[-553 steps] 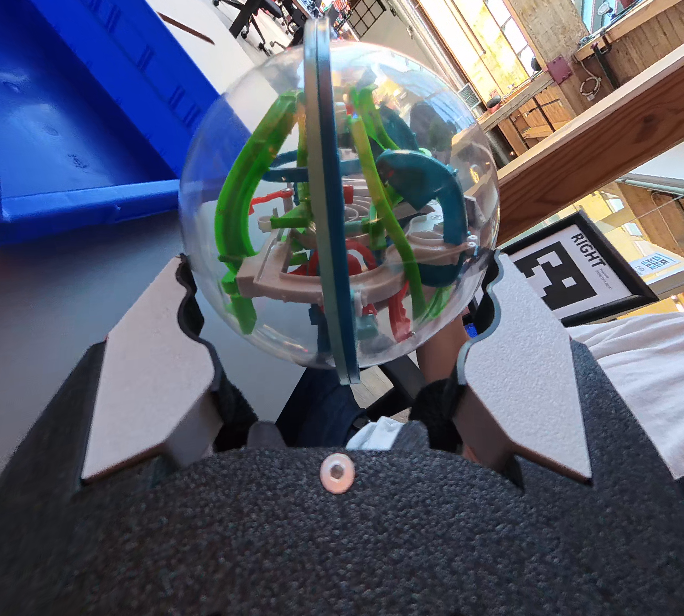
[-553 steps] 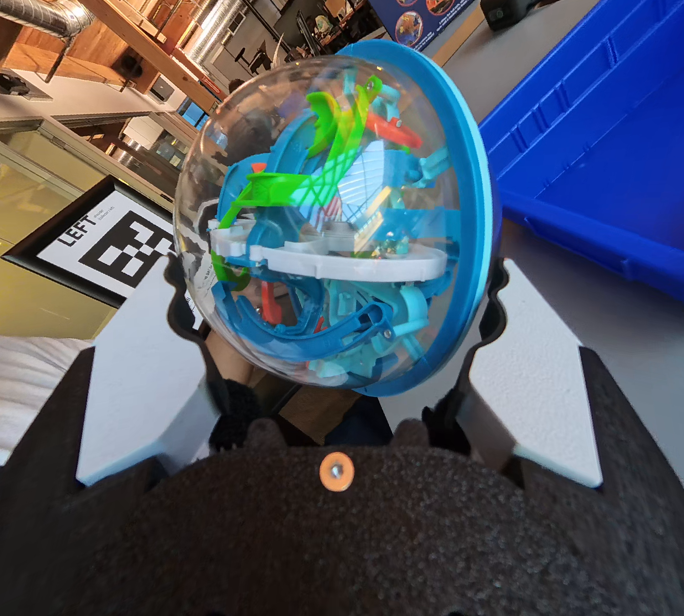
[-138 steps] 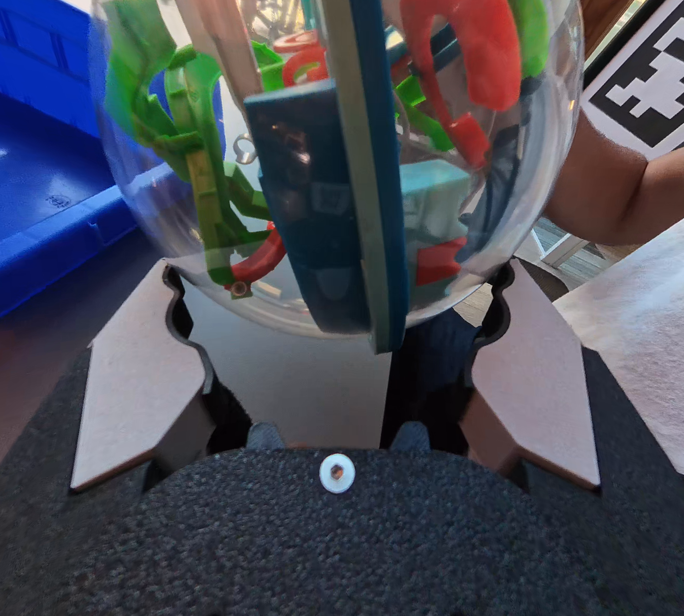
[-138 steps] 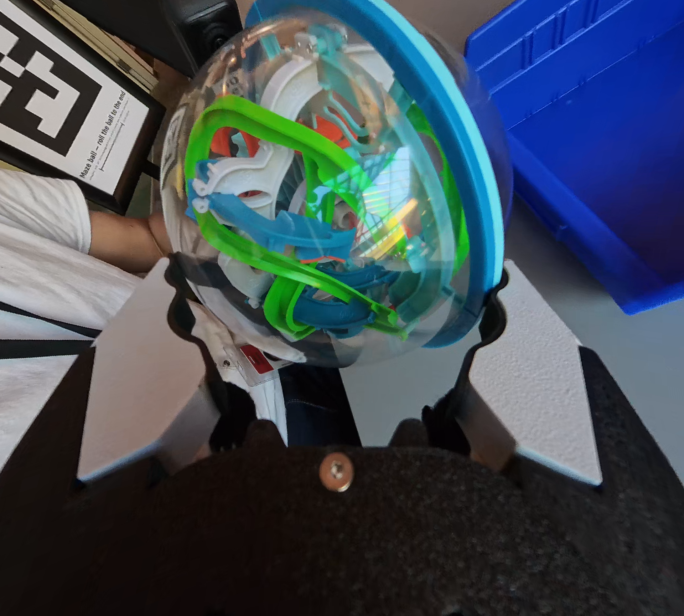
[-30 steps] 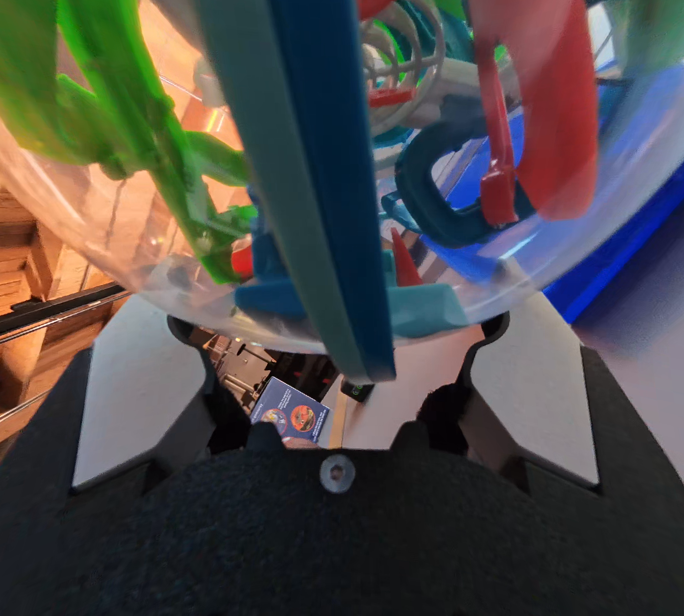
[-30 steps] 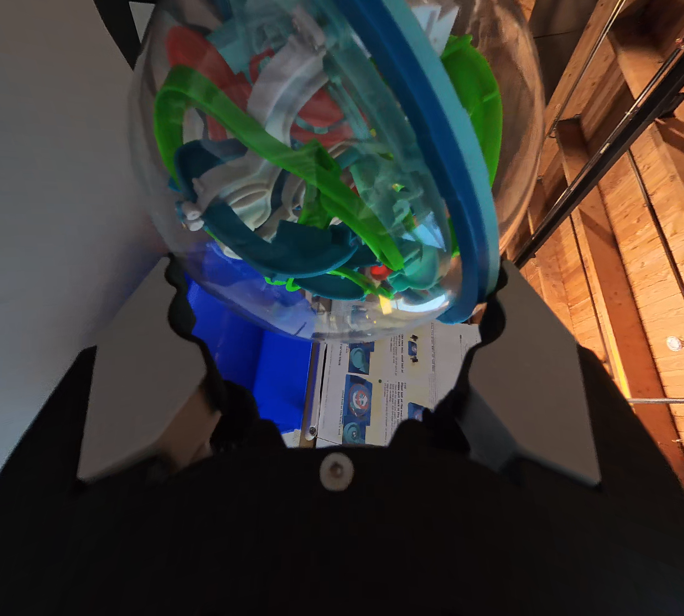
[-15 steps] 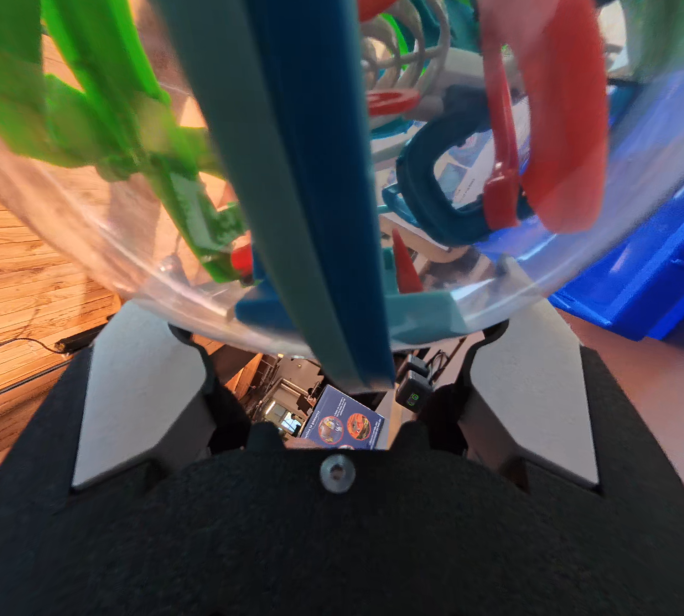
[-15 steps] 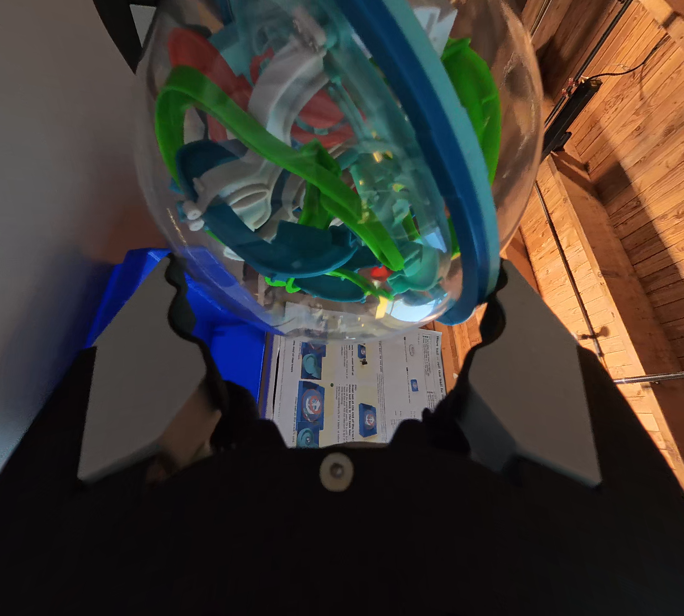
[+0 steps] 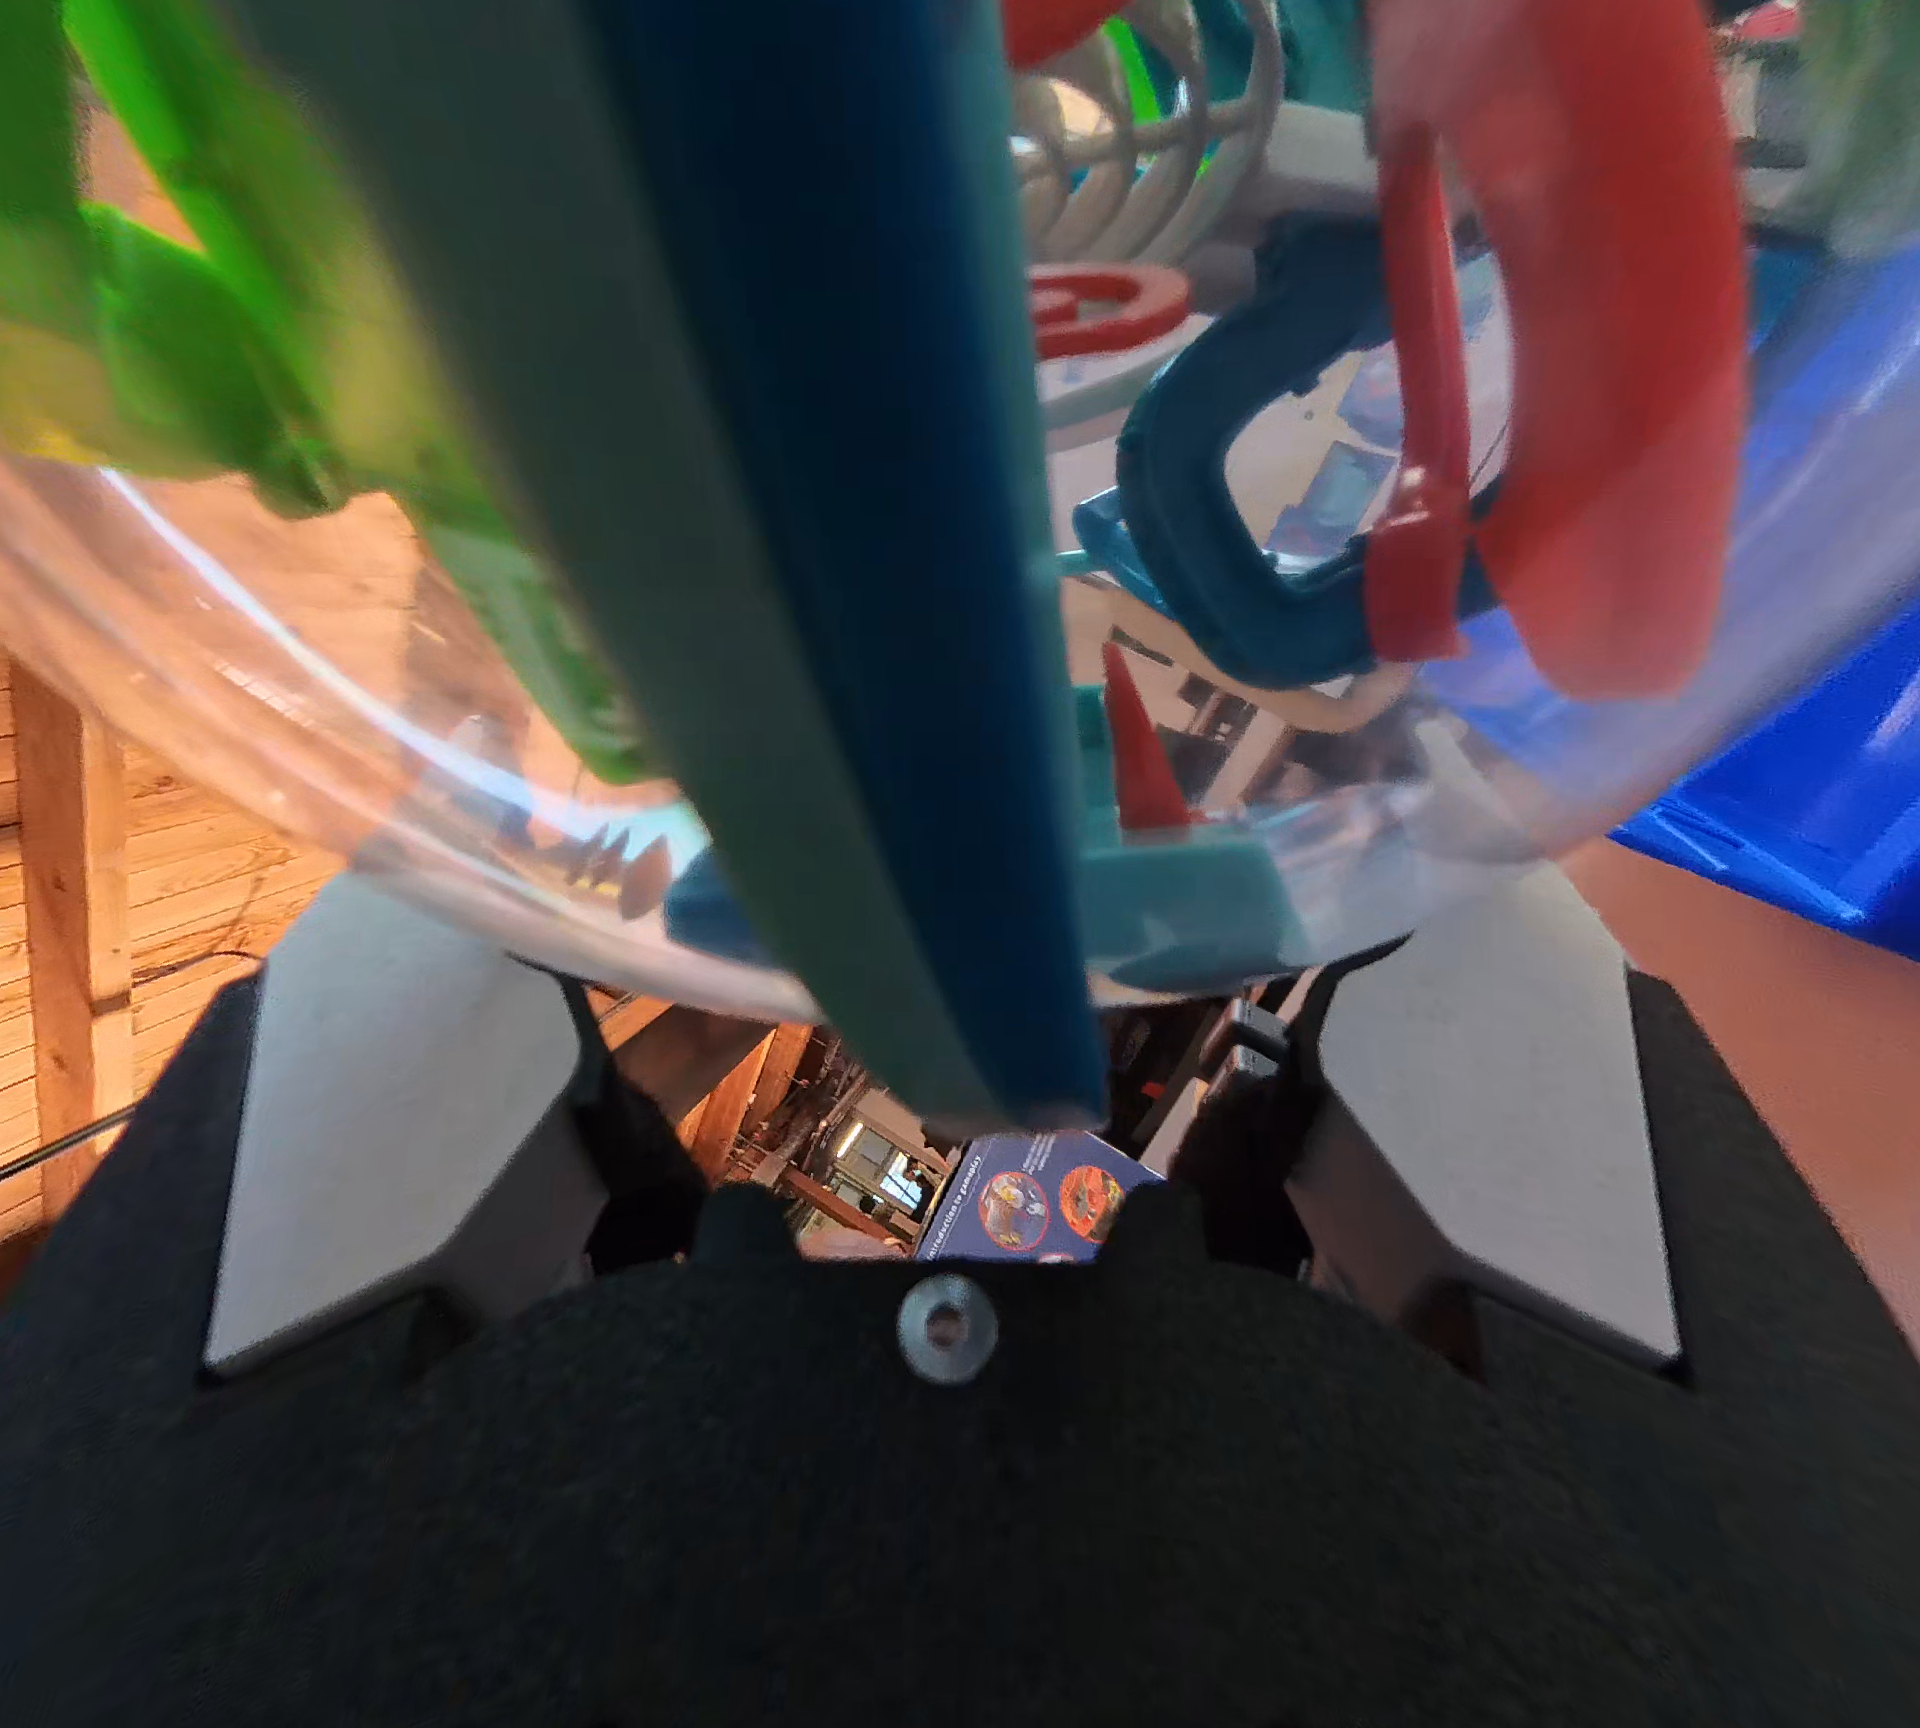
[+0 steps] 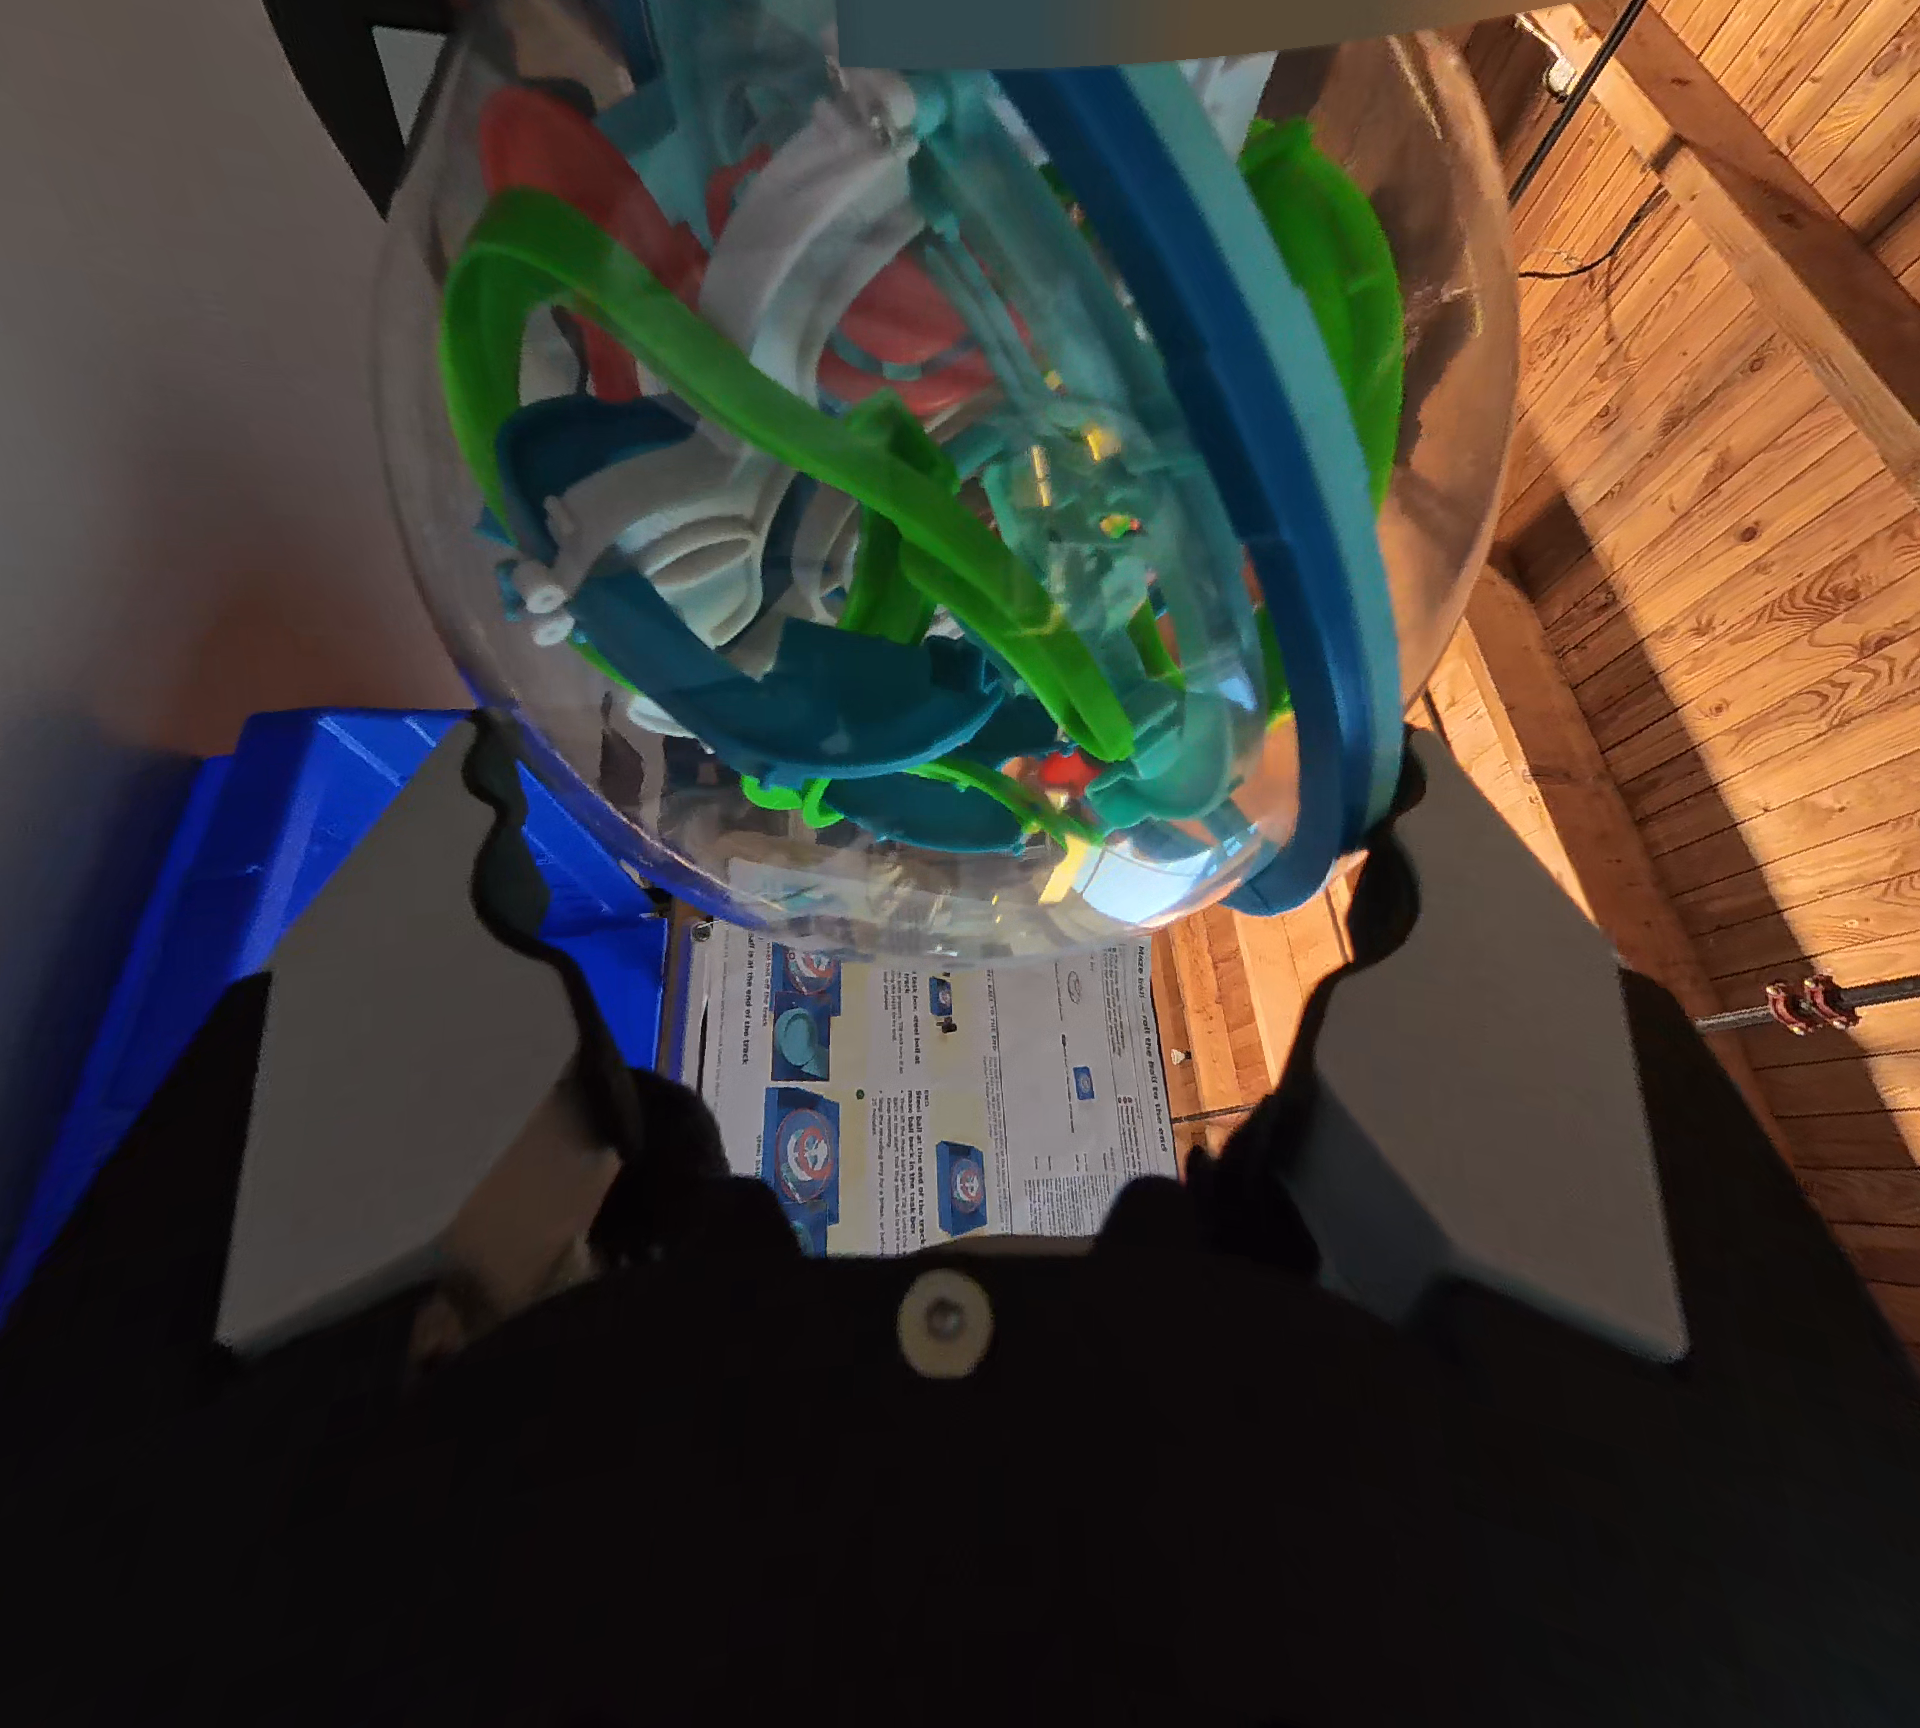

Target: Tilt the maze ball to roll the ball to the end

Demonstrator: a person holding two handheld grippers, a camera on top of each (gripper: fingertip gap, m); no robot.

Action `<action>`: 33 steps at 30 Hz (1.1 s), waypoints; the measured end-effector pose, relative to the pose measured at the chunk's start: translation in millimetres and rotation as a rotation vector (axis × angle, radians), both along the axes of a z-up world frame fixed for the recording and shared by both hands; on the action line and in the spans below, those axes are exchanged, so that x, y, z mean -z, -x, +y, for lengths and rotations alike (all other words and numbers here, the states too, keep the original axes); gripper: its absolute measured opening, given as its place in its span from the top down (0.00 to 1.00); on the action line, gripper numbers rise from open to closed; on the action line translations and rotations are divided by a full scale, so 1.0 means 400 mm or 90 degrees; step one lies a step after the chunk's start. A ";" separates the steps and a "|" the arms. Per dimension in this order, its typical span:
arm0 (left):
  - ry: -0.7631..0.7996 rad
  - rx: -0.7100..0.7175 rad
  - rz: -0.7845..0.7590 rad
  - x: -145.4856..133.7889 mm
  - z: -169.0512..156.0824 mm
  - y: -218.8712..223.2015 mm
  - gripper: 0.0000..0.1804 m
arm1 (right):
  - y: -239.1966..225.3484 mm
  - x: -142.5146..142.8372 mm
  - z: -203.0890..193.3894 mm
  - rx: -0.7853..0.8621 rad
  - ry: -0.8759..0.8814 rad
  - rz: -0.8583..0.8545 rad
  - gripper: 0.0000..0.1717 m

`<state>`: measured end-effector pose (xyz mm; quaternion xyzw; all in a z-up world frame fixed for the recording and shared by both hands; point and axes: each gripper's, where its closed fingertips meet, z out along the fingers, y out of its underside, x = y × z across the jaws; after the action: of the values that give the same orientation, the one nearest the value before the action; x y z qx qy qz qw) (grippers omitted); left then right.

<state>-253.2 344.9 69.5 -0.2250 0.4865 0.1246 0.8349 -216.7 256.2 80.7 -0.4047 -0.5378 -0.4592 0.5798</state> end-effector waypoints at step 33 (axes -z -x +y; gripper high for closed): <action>-0.087 -0.053 -0.025 -0.016 0.050 -0.038 0.14 | -0.054 0.008 0.047 -0.019 -0.099 -0.023 0.10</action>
<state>-238.1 364.7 75.9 -0.1903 0.4507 0.1876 0.8517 -195.2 274.9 77.3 -0.3422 -0.5166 -0.4980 0.6066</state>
